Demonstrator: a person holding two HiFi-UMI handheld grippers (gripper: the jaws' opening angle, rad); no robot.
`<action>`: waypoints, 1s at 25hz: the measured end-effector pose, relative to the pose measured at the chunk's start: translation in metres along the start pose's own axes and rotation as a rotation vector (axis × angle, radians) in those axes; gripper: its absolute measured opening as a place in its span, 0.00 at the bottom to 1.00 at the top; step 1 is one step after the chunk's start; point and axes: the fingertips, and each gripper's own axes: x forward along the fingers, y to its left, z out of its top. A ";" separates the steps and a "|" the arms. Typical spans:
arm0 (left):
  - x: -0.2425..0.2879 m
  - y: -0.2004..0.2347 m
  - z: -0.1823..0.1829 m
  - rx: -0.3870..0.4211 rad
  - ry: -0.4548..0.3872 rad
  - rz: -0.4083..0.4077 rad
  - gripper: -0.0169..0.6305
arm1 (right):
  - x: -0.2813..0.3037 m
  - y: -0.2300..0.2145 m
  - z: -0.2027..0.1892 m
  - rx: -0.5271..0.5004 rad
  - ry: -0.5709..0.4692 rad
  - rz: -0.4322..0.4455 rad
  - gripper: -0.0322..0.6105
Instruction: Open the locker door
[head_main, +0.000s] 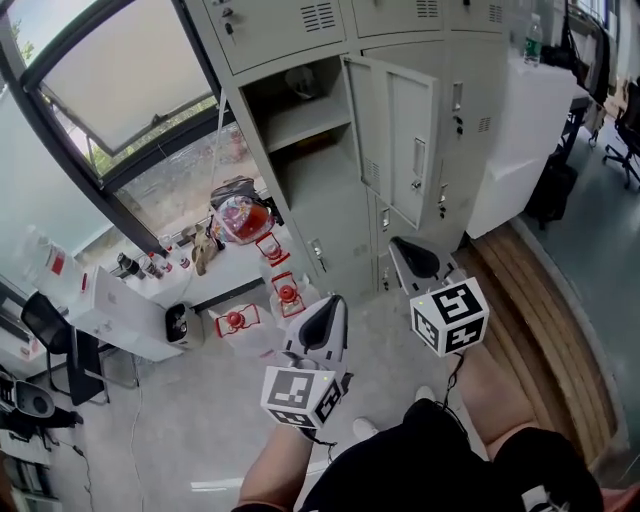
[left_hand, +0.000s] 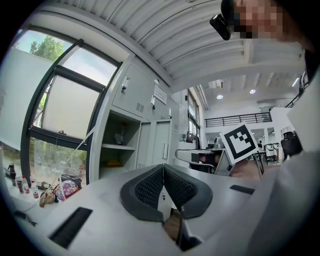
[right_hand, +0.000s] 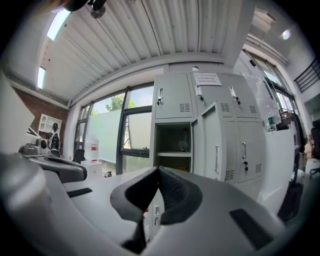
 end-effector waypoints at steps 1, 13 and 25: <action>0.001 -0.001 0.001 0.003 -0.002 0.009 0.05 | -0.002 0.002 0.001 0.005 -0.002 0.014 0.13; 0.030 -0.041 -0.007 -0.047 -0.017 0.160 0.05 | -0.037 -0.015 -0.015 0.013 0.042 0.211 0.13; 0.038 -0.091 -0.018 -0.040 -0.019 0.254 0.05 | -0.067 -0.038 -0.029 0.028 0.038 0.320 0.13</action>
